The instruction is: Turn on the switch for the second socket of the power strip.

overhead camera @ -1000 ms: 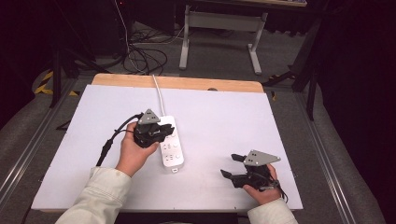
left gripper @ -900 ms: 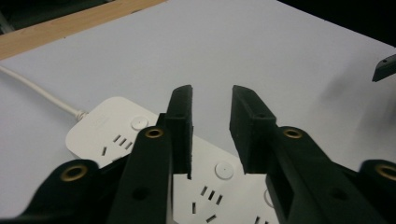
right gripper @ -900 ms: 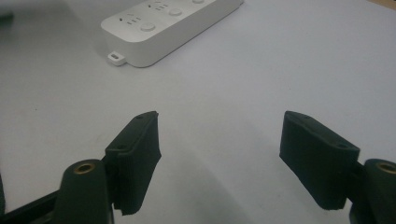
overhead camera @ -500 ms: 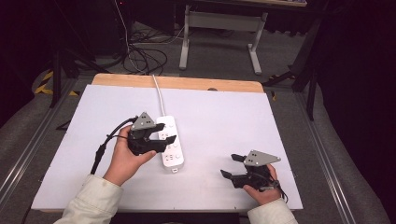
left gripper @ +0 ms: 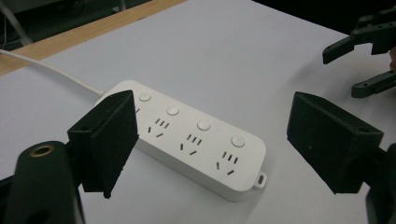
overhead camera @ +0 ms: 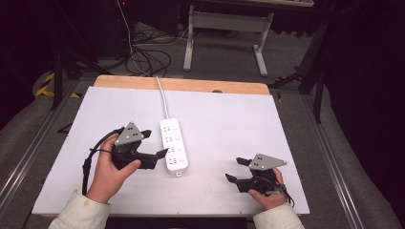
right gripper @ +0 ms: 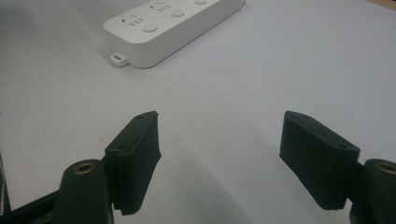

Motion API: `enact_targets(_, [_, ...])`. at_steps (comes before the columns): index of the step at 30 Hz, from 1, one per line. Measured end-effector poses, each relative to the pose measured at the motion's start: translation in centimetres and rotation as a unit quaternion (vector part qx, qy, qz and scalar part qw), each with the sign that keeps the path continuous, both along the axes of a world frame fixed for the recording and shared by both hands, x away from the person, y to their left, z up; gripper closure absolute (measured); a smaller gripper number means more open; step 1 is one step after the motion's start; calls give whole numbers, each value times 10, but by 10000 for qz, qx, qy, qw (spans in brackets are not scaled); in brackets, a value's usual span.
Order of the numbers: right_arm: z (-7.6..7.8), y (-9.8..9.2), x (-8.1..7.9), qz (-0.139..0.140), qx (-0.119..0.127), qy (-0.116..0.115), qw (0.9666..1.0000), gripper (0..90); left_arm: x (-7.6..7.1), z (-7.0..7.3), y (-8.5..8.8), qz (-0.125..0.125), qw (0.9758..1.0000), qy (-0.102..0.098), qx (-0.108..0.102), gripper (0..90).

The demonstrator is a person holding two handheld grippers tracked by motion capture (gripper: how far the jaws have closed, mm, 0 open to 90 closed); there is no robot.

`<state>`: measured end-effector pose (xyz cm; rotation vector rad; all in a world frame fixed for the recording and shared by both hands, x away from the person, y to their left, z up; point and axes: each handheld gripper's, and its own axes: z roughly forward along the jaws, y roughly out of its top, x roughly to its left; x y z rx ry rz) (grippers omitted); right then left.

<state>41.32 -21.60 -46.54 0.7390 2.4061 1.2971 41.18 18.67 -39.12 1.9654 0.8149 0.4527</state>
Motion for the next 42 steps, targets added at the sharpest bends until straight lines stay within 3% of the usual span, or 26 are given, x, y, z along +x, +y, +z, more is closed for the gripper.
enact_targets(5, [0,0,0,0,-5,1,10000,291,-5,-8,18,-52,9995,7,-301,164])
enact_targets(11, [0,0,0,7,-1,-4,10000,291,-11,-17,32,-105,9998,-84,-142,152])
enact_targets(17, [0,0,0,11,20,-9,10000,291,-18,-25,39,-55,9996,52,-260,150])
enact_targets(21, [0,0,0,20,28,-4,10000,290,-21,-30,44,44,10000,5,28,145])
enact_targets(23, [0,0,0,18,18,-5,10000,291,-21,-34,47,-6,10000,2,69,145])
enact_targets(28, [1,0,0,19,25,-11,10000,290,-21,-46,54,-186,9997,-32,-122,139])
enact_targets(33, [1,0,0,20,30,-10,10000,290,-25,-55,59,81,9997,-2,-245,129])
enact_targets(38, [1,0,-1,28,25,-14,10000,290,-28,-66,66,261,9996,18,-119,128])
enact_targets(42, [1,0,-1,40,15,-24,10000,291,-33,-75,69,226,9993,-102,297,128])
